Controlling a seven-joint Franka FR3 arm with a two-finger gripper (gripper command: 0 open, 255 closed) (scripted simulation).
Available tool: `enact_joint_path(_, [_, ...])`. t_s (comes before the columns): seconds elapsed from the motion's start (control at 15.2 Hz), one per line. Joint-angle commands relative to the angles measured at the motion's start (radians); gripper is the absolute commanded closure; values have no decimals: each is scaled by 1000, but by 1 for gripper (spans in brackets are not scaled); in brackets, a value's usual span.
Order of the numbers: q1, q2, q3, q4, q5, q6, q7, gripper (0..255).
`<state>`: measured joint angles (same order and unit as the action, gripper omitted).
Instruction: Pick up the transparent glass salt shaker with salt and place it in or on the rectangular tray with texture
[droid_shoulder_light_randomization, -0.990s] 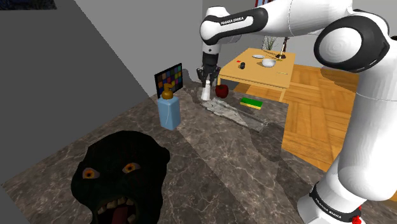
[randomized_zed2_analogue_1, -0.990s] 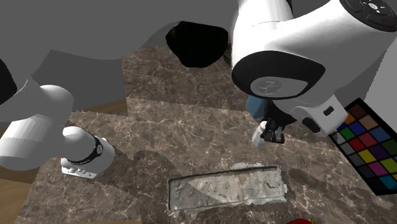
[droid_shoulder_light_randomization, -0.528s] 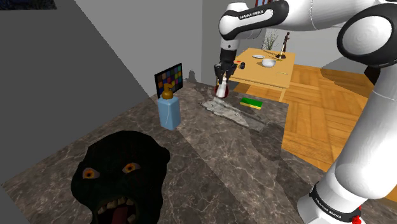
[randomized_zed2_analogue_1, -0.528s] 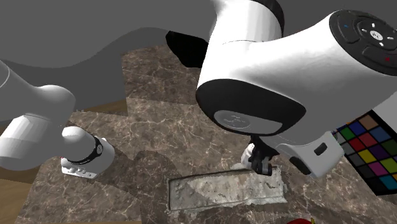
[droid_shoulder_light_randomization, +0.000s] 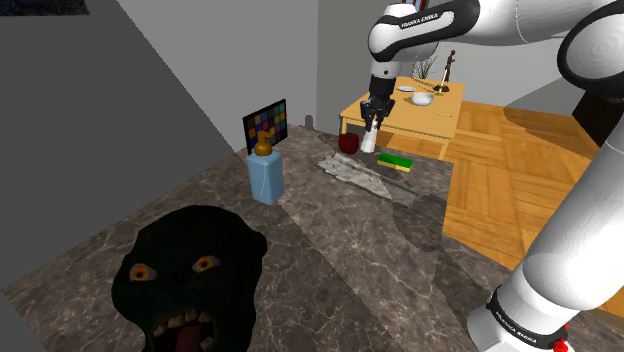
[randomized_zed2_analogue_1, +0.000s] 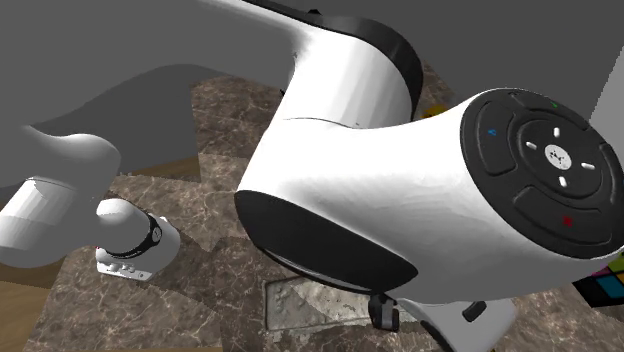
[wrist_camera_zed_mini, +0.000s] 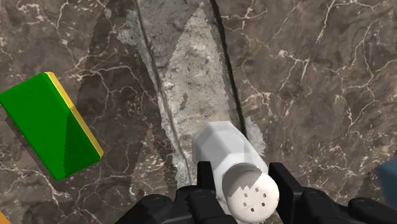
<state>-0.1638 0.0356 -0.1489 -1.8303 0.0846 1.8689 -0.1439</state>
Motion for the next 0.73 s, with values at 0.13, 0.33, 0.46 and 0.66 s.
enact_joint_path(0.13, [-1, 7, -1, -46, 3, 53, -7, 255])
enact_joint_path(0.33, [-1, 15, 0, -77, 5, 91, -11, 255])
enact_joint_path(0.46, [-1, 21, 0, -97, 7, 117, -14, 255])
enact_joint_path(0.66, [-1, 32, 0, -124, 11, 155, -18, 255])
